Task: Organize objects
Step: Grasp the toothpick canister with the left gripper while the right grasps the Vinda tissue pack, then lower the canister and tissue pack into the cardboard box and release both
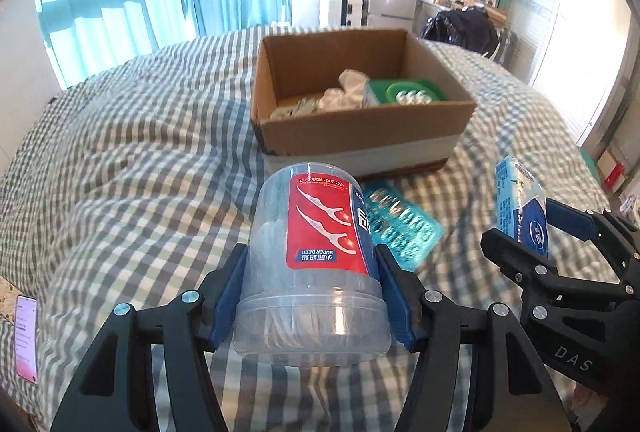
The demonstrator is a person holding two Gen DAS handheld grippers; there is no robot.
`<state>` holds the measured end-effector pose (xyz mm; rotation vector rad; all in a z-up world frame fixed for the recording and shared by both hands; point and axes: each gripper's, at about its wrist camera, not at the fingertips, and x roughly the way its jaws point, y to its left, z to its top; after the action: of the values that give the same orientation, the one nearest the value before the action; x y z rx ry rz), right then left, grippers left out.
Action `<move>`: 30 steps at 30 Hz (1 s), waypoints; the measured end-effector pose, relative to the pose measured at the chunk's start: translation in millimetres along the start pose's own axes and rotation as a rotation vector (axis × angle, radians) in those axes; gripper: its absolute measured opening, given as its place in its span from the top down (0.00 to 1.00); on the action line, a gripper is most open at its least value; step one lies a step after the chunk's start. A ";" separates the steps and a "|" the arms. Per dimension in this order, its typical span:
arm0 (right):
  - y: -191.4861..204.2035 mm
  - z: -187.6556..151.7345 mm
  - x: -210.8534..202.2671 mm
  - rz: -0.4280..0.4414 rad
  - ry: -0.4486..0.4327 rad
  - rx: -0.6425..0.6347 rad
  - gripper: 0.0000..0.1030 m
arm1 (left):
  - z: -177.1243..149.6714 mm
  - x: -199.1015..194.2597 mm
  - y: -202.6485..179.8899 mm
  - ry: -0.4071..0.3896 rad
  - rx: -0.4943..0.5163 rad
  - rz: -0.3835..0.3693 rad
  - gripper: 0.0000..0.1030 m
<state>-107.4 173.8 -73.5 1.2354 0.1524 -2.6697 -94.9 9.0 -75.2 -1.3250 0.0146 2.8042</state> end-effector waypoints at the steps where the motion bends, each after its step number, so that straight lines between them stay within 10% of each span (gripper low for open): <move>1: -1.5 -0.3 -9.1 0.000 -0.011 0.000 0.28 | 0.5 -5.0 -1.4 -0.007 0.000 -0.002 0.38; 14: -4.3 13.3 -93.1 0.019 -0.148 -0.020 0.28 | 19.5 -72.4 -5.5 -0.109 -0.026 -0.050 0.38; 30: -18.1 126.3 -103.6 0.082 -0.274 -0.048 0.28 | 128.2 -57.6 8.6 -0.212 -0.005 -0.048 0.38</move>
<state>-139.6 183.2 87.3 0.8320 0.1206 -2.7118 -157.7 1.8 50.7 -1.0084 -0.0308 2.8889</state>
